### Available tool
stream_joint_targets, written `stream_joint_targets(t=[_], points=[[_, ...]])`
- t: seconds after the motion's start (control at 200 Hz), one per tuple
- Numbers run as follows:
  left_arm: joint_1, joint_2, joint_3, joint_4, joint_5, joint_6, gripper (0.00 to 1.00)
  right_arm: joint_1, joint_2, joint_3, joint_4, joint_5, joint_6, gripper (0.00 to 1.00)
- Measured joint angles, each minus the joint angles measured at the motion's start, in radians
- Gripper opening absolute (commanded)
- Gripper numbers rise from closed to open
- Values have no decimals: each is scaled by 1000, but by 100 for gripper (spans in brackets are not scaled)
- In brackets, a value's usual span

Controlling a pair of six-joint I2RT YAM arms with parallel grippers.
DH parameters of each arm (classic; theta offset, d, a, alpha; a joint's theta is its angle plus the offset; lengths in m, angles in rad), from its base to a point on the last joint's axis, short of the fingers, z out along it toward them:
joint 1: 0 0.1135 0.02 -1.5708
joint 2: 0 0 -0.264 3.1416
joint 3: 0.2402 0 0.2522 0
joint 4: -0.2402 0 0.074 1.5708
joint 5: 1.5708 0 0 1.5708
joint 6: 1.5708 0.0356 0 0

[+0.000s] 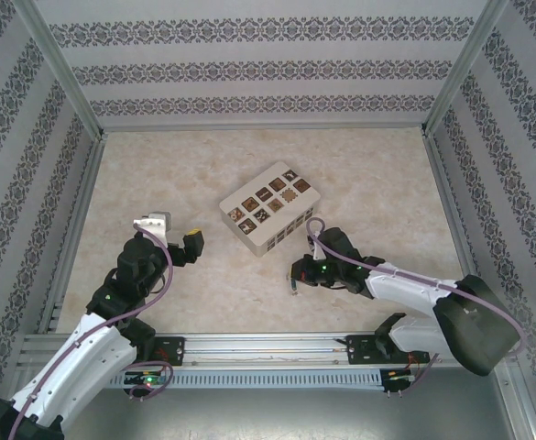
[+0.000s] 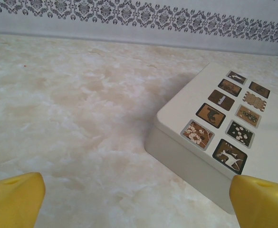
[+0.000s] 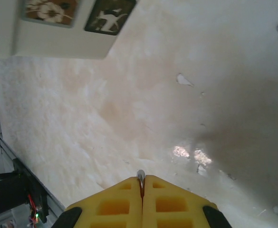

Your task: Unlock a padlock with a key

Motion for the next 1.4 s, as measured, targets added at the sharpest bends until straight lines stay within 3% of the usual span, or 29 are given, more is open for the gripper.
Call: stream_joint_targets(t=[0.31, 0.52, 0.829, 1.149, 1.404], points=[[0, 0, 0, 0, -2, -3, 99, 0, 69, 0, 60, 0, 11, 0], [0, 0, 0, -1, -5, -3, 99, 0, 91, 0, 72, 0, 10, 6], [0, 0, 0, -33, -32, 5, 99, 0, 90, -8, 67, 21, 4, 26], [1, 0, 11, -56, -91, 5, 99, -6, -64, -8, -29, 99, -29, 34], [1, -1, 13, -55, -177, 9, 99, -112, -255, 4, -163, 183, -101, 38]])
